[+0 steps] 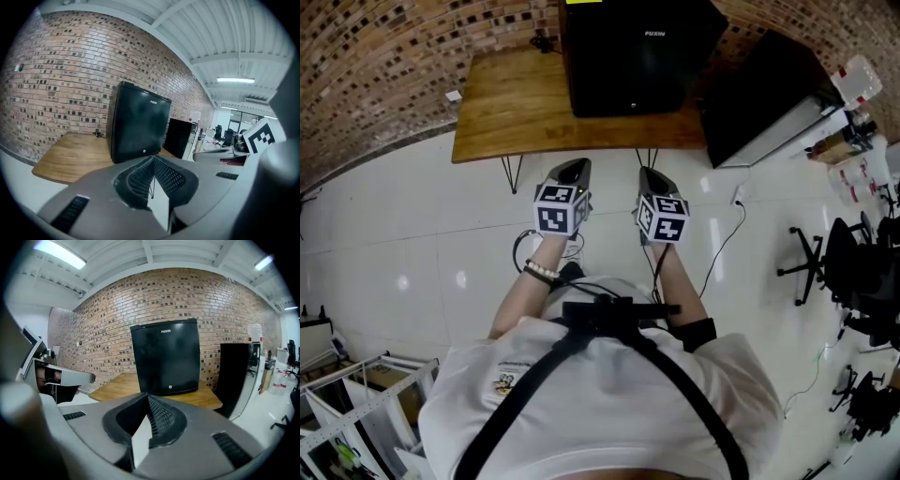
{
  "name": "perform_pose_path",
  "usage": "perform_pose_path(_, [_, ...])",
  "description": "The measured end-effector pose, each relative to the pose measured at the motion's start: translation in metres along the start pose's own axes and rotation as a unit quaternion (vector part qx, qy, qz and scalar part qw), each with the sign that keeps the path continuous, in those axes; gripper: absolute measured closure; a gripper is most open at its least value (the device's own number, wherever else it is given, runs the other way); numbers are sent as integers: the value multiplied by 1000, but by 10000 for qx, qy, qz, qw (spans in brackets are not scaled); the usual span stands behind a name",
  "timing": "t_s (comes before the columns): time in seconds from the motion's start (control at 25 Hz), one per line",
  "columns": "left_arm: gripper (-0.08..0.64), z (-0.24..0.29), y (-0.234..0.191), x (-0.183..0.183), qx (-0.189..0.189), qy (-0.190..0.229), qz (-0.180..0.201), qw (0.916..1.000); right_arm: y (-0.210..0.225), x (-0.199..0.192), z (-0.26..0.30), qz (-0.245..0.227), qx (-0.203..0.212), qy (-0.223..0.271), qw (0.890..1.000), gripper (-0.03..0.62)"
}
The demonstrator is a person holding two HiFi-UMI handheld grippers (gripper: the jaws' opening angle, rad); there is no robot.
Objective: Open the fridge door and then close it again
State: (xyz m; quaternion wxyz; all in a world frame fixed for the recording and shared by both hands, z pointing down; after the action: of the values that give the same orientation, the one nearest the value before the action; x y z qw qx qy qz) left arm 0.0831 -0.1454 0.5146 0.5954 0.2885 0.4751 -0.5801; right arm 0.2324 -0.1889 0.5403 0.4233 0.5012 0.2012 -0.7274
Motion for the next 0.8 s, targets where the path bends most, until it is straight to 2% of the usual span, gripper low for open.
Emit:
perform_pose_path(0.28, [560, -20, 41, -27, -30, -94, 16, 9999, 19, -26, -39, 455, 29, -110, 9989, 578])
perform_pose_path(0.6, [560, -40, 36, -36, -19, -33, -123, 9999, 2, -31, -48, 442, 135, -105, 9989, 578])
perform_pose_path(0.8, [560, -40, 34, -33, -70, -26, -59, 10000, 0, -26, -49, 484, 123, -59, 9987, 578])
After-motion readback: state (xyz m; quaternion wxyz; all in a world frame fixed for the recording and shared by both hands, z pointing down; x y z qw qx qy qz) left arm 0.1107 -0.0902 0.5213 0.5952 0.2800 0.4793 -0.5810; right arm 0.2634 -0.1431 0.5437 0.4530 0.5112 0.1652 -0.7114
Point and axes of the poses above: the fingertips, and each gripper's own axes: z forward along the fingers, y to its right, x out of its top, the point moved 2 cm from there along -z, backward along the fingers, and after that the axes turned 1 degree about -y, right-handed, at the moved point
